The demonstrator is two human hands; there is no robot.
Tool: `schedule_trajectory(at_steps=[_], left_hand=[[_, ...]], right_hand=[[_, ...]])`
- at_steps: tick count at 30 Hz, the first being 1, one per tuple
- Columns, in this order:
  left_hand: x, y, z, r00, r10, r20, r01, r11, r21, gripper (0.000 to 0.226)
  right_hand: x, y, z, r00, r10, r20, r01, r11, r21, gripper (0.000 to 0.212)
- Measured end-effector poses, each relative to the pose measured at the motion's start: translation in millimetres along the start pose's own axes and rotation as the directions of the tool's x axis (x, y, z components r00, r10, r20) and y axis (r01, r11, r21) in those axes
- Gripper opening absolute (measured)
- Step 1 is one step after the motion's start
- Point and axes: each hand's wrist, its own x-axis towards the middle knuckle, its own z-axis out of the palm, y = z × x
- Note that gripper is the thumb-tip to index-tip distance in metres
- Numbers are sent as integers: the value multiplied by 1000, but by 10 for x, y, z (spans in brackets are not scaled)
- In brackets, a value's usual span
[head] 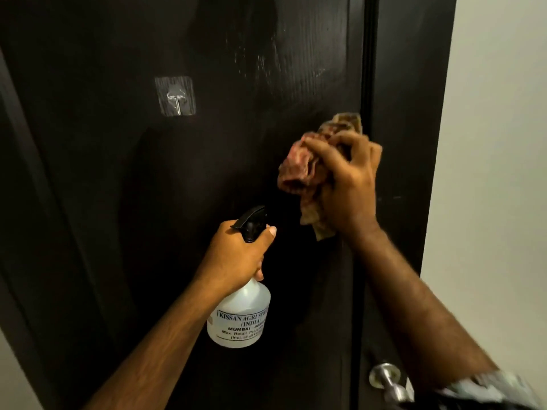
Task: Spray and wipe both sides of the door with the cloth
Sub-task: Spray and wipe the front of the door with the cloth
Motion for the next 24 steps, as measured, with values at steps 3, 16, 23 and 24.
schedule_trajectory(at_steps=[3, 16, 23, 24], left_hand=[[-31, -10, -88, 999, 28, -30, -28, 1000, -5, 18], [-153, -63, -242, 993, 5, -116, -9, 999, -41, 27], [-117, -79, -152, 998, 62, -8, -62, 998, -12, 15], [-109, -73, -125, 998, 70, 0, -70, 997, -14, 17]], right_hand=[[277, -103, 83, 986, 117, -115, -116, 993, 14, 36], [-2692, -344, 133, 825, -389, 411, 316, 919, 234, 48], [-1347, 87, -89, 994, -23, 103, 20, 999, 33, 54], [-1099, 115, -93, 998, 25, 49, -27, 999, 36, 51]])
